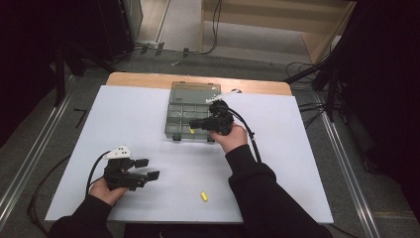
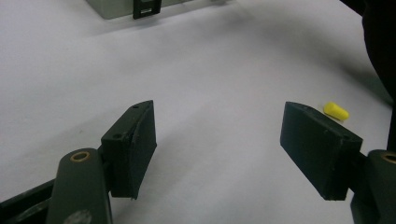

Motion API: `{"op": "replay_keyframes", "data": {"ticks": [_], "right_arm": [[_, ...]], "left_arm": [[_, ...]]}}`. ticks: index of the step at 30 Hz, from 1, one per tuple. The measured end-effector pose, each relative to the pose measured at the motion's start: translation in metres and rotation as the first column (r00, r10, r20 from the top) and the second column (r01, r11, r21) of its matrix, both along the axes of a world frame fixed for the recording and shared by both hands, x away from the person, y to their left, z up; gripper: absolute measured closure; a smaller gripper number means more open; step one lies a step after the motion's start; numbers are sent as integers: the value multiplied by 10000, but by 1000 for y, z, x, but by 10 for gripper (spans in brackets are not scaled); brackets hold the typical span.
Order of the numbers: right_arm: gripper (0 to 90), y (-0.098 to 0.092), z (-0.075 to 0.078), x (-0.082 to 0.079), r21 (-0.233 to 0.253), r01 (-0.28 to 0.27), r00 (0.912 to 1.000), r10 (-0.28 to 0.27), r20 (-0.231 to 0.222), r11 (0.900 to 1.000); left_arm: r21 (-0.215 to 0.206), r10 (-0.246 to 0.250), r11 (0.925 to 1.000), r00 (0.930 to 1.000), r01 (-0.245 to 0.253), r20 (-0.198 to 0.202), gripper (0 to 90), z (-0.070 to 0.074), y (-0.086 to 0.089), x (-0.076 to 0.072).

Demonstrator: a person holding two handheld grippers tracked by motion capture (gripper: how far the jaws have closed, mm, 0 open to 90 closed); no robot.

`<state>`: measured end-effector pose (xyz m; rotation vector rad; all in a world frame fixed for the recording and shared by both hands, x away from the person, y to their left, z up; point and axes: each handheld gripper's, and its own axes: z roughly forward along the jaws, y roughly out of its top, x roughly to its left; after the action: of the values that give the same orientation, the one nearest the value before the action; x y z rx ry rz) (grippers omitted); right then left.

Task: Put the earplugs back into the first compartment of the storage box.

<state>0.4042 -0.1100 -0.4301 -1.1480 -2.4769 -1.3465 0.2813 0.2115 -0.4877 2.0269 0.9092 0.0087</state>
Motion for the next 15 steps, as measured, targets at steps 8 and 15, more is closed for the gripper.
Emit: {"op": "replay_keyframes", "data": {"ticks": [8,15], "right_arm": [[829,12,3,25,-46,304,9995,-305,-82,9995],[827,22,-3,46,-124,659,9978,-660,-91,9977]], "left_arm": [[-65,19,10000,10000,-19,-3,267,0,1,0],[-53,-31,10000,10000,31,28,267,0,0,0]]}}
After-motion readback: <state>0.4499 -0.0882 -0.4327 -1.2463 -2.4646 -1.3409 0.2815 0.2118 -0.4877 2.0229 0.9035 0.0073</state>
